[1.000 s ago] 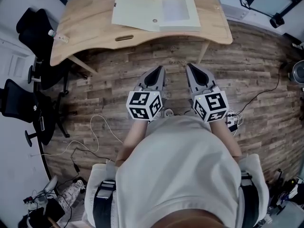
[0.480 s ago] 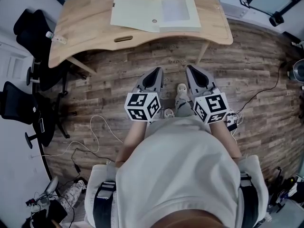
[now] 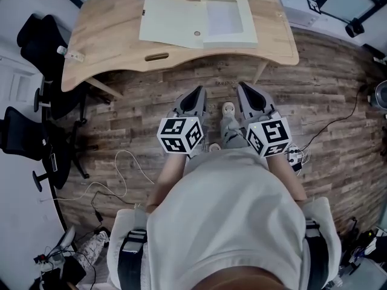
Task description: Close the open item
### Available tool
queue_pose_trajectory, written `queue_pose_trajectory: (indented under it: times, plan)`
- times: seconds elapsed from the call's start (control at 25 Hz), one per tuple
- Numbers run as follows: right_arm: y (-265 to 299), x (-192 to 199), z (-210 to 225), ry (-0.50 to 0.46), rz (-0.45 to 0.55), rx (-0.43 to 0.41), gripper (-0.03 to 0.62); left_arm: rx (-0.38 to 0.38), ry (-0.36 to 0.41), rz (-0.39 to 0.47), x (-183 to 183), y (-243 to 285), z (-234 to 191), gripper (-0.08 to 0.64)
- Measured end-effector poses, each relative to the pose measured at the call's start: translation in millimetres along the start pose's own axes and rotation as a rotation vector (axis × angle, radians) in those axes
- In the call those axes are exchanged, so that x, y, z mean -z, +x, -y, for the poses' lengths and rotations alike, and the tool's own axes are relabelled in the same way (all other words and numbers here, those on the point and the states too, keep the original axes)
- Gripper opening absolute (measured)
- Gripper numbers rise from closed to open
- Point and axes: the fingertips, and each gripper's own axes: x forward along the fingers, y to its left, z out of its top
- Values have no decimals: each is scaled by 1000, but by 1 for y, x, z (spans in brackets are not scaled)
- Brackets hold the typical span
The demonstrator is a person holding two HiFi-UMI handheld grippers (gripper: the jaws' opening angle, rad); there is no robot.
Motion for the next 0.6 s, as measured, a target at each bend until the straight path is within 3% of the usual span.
queue_pose_trajectory:
  times: [0.6]
  plan:
    - [62, -22, 56, -7, -4, -17, 18, -14, -2, -14, -33, 71, -22, 21]
